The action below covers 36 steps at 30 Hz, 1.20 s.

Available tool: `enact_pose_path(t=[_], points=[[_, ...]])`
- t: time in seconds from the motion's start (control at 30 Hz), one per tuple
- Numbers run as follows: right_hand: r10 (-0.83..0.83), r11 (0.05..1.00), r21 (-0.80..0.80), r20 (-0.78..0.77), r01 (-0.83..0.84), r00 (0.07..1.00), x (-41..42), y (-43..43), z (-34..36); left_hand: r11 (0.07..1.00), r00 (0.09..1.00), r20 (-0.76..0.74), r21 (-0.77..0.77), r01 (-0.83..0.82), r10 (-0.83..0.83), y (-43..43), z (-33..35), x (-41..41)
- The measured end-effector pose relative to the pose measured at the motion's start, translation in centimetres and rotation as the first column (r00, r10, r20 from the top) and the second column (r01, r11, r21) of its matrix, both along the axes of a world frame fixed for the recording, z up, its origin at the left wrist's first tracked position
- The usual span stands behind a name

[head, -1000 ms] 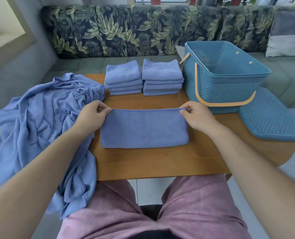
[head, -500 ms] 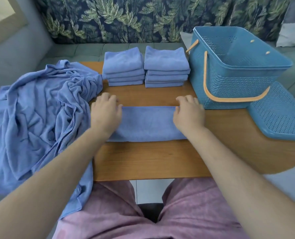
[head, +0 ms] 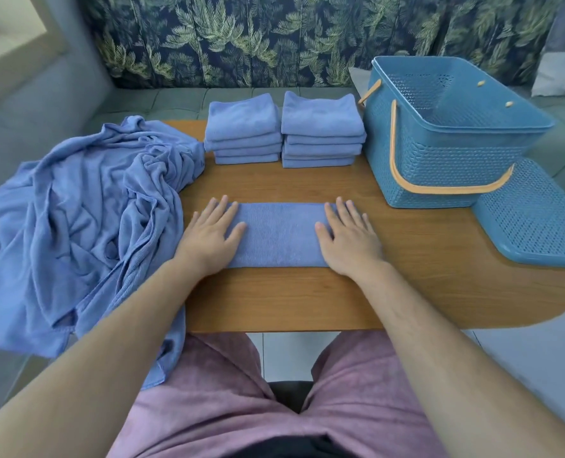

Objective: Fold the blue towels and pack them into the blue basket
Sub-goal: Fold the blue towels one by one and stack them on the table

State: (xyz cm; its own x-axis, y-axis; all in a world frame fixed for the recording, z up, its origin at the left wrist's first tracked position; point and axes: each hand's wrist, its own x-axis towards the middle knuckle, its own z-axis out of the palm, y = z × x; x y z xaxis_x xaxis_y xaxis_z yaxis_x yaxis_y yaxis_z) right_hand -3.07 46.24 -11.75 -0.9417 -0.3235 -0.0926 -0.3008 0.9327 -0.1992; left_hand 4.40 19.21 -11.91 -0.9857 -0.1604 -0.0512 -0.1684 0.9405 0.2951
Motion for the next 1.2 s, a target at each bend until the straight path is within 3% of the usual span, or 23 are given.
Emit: enact_pose_path(t=[0.17,0.23,0.33,0.47,0.63,0.73,0.87,1.03,1.2], points=[[-0.023,0.997,0.072,-0.036,0.026,0.999,0.5,-0.8,0.7,0.991,1.0,0.011,-0.129,0.023,-0.022,-0.1,0.1,-0.2],[-0.026,0.998,0.048,-0.188,0.036,0.982,2.0,-2.1,1.7,0.982,0.995,-0.057,-0.173,0.072,-0.083,0.5,0.7,-0.4],[0.041,0.992,-0.097,-0.401,-0.086,0.915,5.4,-5.4,2.3,0.97,0.969,-0.097,-0.112,0.216,-0.227,1.5,1.5,-0.9],[0.042,0.984,-0.159,-0.231,-0.08,0.972,6.7,-7.4,1.6,0.972,0.975,-0.066,-0.109,0.206,-0.214,1.6,1.7,-0.5],[0.017,0.992,-0.118,-0.265,-0.05,0.964,4.2,-5.1,1.6,0.951,0.986,-0.033,-0.272,0.148,-0.163,1.5,3.4,1.2],[0.11,0.951,-0.239,-0.333,-0.197,0.937,4.3,-3.3,2.0,0.97,0.979,-0.025,-0.146,0.195,-0.201,2.7,4.0,2.9],[0.374,0.833,-0.341,-0.232,-0.436,0.898,7.0,-0.6,1.7,0.96,0.962,-0.051,0.074,0.27,-0.267,4.1,3.2,6.1],[0.425,0.756,-0.473,-0.169,-0.451,0.889,9.1,3.7,1.6,0.89,0.842,-0.321,-0.006,0.455,-0.433,3.6,1.9,9.1],[0.486,0.756,-0.443,-0.112,-0.481,0.867,10.1,6.5,1.8,0.79,0.778,-0.307,0.118,0.602,-0.547,2.2,1.8,10.7]])
